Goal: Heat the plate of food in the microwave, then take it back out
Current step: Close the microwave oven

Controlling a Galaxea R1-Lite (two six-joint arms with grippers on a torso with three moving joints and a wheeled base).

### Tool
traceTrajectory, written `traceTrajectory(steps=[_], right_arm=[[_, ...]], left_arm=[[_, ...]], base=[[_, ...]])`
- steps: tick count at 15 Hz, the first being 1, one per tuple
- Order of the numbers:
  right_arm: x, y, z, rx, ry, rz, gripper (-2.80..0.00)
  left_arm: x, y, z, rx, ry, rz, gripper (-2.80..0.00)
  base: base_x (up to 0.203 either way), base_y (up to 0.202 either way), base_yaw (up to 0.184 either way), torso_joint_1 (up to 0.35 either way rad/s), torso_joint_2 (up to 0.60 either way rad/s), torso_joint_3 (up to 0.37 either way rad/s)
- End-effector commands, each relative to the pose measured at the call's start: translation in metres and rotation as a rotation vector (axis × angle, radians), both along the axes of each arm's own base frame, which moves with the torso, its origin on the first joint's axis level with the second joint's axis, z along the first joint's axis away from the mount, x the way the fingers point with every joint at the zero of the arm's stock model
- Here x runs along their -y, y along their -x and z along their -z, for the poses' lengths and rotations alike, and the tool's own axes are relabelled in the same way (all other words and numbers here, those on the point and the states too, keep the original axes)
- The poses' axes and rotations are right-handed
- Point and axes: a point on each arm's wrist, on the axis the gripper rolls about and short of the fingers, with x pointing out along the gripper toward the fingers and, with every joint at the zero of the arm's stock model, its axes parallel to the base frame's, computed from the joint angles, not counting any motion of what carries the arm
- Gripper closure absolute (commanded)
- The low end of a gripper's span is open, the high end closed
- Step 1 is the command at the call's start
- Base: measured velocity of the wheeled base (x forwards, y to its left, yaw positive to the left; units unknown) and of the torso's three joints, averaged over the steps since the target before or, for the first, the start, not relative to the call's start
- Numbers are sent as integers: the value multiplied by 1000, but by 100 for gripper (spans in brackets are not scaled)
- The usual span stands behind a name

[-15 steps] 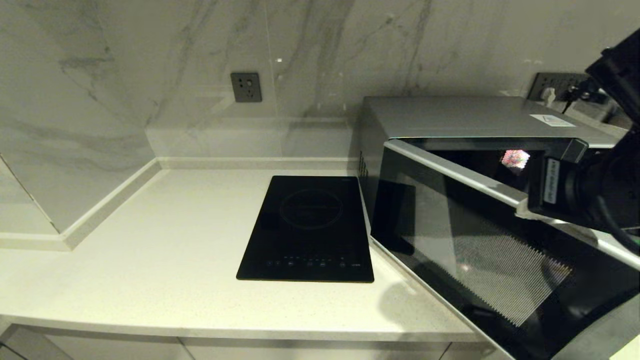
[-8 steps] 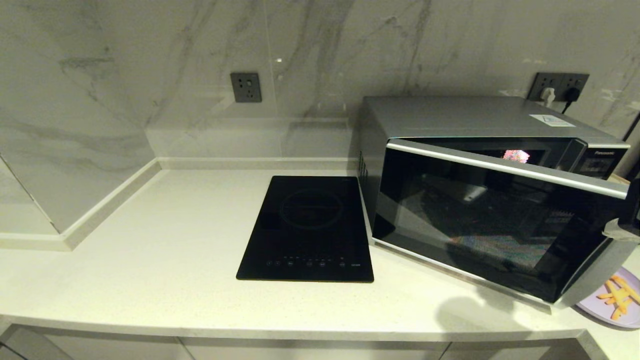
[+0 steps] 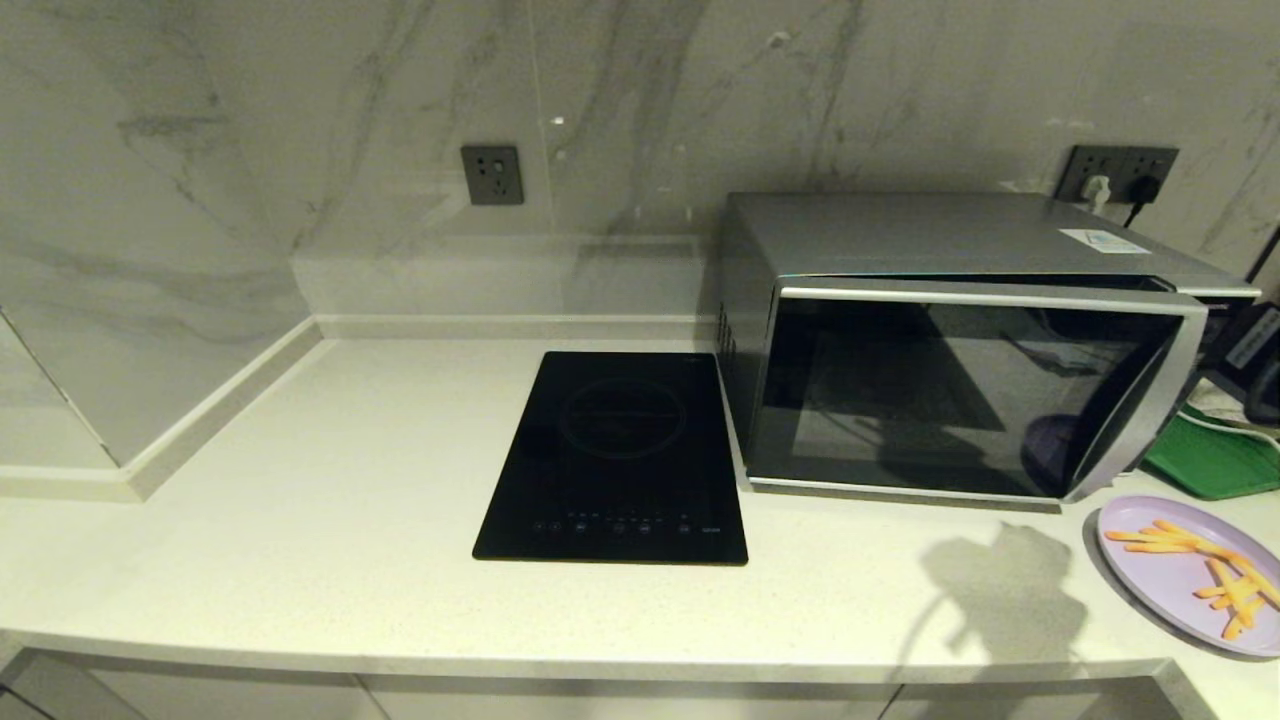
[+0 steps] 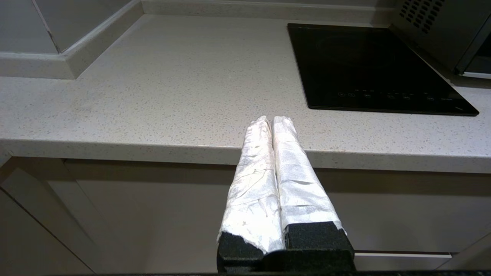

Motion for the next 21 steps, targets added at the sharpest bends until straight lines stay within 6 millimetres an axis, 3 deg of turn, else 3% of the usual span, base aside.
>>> traceTrajectory(steps=[1, 3, 8, 17, 21], right_arm=[[13, -37, 20, -44, -28, 33, 0], [21, -59, 26, -35, -42, 55, 0], [50, -101, 16, 75, -44, 142, 0], [58, -125, 22, 126, -68, 118, 0], [58, -127, 18, 150, -89, 79, 0]], left_arm=[[0, 0, 0, 0, 1, -1, 0], [0, 0, 0, 0, 1, -1, 0], [0, 0, 0, 0, 1, -1, 0], [0, 0, 0, 0, 1, -1, 0], [0, 0, 0, 0, 1, -1, 0]], base=[[0, 0, 0, 0, 0, 0], [0, 0, 0, 0, 0, 0], [0, 0, 0, 0, 0, 0], [0, 0, 0, 0, 0, 0], [0, 0, 0, 0, 0, 0]])
